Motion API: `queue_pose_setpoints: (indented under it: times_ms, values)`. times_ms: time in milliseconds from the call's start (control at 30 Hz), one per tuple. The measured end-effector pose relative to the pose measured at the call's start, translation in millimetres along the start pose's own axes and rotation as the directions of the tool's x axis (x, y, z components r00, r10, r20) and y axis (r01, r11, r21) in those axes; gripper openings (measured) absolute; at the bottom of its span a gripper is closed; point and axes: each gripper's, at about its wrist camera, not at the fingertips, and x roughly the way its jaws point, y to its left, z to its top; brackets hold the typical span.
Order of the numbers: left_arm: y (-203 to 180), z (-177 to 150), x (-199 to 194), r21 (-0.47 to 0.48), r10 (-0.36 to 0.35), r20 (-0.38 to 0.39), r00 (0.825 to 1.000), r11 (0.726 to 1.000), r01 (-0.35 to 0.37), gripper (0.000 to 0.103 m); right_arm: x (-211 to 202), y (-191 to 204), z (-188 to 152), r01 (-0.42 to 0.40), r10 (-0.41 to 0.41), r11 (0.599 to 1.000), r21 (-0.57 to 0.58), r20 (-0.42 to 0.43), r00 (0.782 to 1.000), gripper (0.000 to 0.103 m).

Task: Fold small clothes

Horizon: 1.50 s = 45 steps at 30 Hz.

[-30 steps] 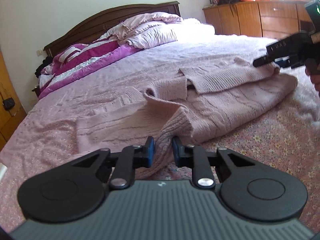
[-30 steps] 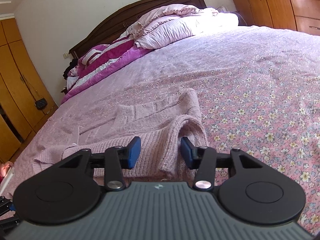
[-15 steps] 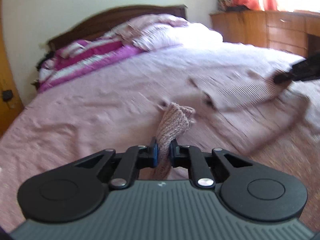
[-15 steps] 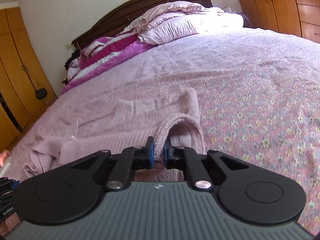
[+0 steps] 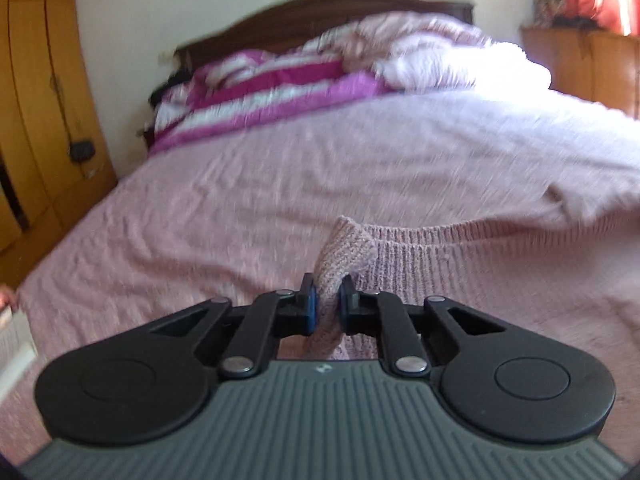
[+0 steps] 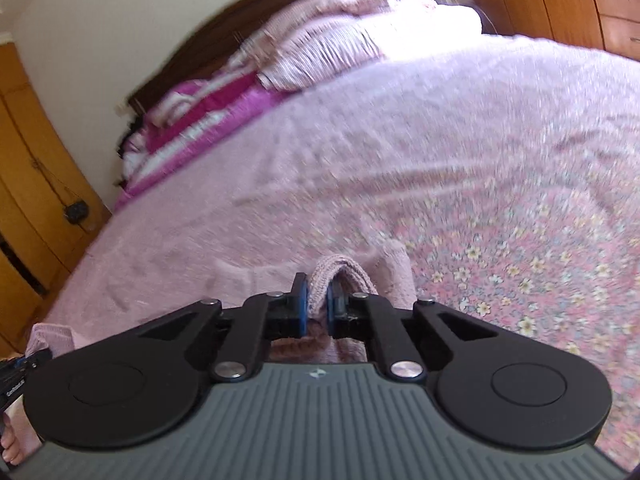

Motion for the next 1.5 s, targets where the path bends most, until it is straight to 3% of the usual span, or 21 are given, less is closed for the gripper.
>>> queue_pose_setpoints:
  times_ms: [100, 167, 233, 267, 333, 467, 567, 667, 733, 800, 933, 1100, 1300, 1500]
  values:
    - [5.8, -5.7, 13.7, -0.039, 0.002, -0.048, 0.999, 0.999, -0.004, 0.023, 7.6, -7.5, -3.7, -0.008, 0.007, 0.999, 0.033, 0.008, 1.0, 0.015]
    - [13.5, -6.5, 14.5, -0.07, 0.035, -0.045, 0.998, 0.997, -0.038, 0.047, 5.5, -10.0, -4.5, -0.026, 0.026, 0.999, 0.037, 0.016, 1.0, 0.025]
    - [23.4, -5.2, 15.3, -0.106, 0.063, -0.041, 0.997, 0.992, -0.067, 0.056, 1.3, -8.7, -3.3, -0.018, 0.017, 1.0, 0.014, 0.035, 0.999, 0.035]
    - [27.7, -5.0, 16.0, -0.12, 0.079, -0.045, 0.996, 0.989, -0.083, 0.054, -3.1, -7.5, -3.0, -0.005, 0.005, 1.0, 0.008, 0.053, 0.999, 0.047]
    - [36.3, -3.3, 19.3, -0.148, 0.088, -0.068, 0.994, 0.984, -0.097, 0.055, -11.6, -7.1, -1.1, 0.007, -0.008, 1.0, 0.002, 0.099, 0.995, 0.053]
    - [49.5, -0.6, 15.7, -0.209, 0.056, -0.082, 0.995, 0.975, -0.072, 0.061, -24.1, 1.0, 1.2, -0.026, 0.03, 0.999, -0.038, 0.135, 0.99, 0.053]
    - [50.5, -0.5, 15.2, -0.201, 0.067, -0.082, 0.994, 0.976, -0.083, 0.064, -27.3, 13.9, -2.1, -0.019, 0.036, 0.993, -0.118, 0.144, 0.989, 0.053]
    - [51.9, -2.0, 17.2, -0.194, 0.06, -0.096, 0.993, 0.978, -0.078, 0.065, -17.8, 22.6, -6.0, -0.027, 0.044, 0.984, -0.176, 0.09, 0.995, 0.053]
    - [54.0, -2.6, 21.4, -0.192, 0.079, -0.116, 0.99, 0.976, -0.1, 0.073, -4.5, 25.6, -10.2, -0.009, 0.014, 0.98, -0.199, 0.026, 1.0, 0.053]
    - [56.4, -2.7, 23.3, -0.192, 0.096, -0.122, 0.988, 0.974, -0.119, 0.075, 10.0, 25.8, -17.2, 0.021, -0.027, 0.973, -0.232, -0.023, 0.999, 0.053]
    - [61.7, 0.0, 16.3, -0.211, 0.097, -0.112, 0.989, 0.97, -0.119, 0.074, 11.1, 30.6, -25.1, 0.033, -0.038, 0.958, -0.285, -0.012, 0.999, 0.054]
    - [61.6, 7.0, -4.2, -0.209, 0.066, -0.104, 0.992, 0.974, -0.087, 0.072, -12.1, 32.5, -20.5, 0.017, -0.023, 0.962, -0.274, -0.017, 1.0, 0.054]
    - [42.4, 9.6, -33.8, -0.152, 0.003, -0.162, 0.987, 0.988, -0.028, 0.072, -57.6, 26.9, -24.1, 0.042, -0.04, 0.971, -0.235, 0.014, 0.999, 0.055]
    - [25.0, 4.3, -60.9, -0.153, -0.039, -0.213, 0.976, 0.988, 0.006, 0.072, -98.2, 16.1, -36.7, 0.023, -0.019, 0.979, -0.204, 0.021, 1.0, 0.059]
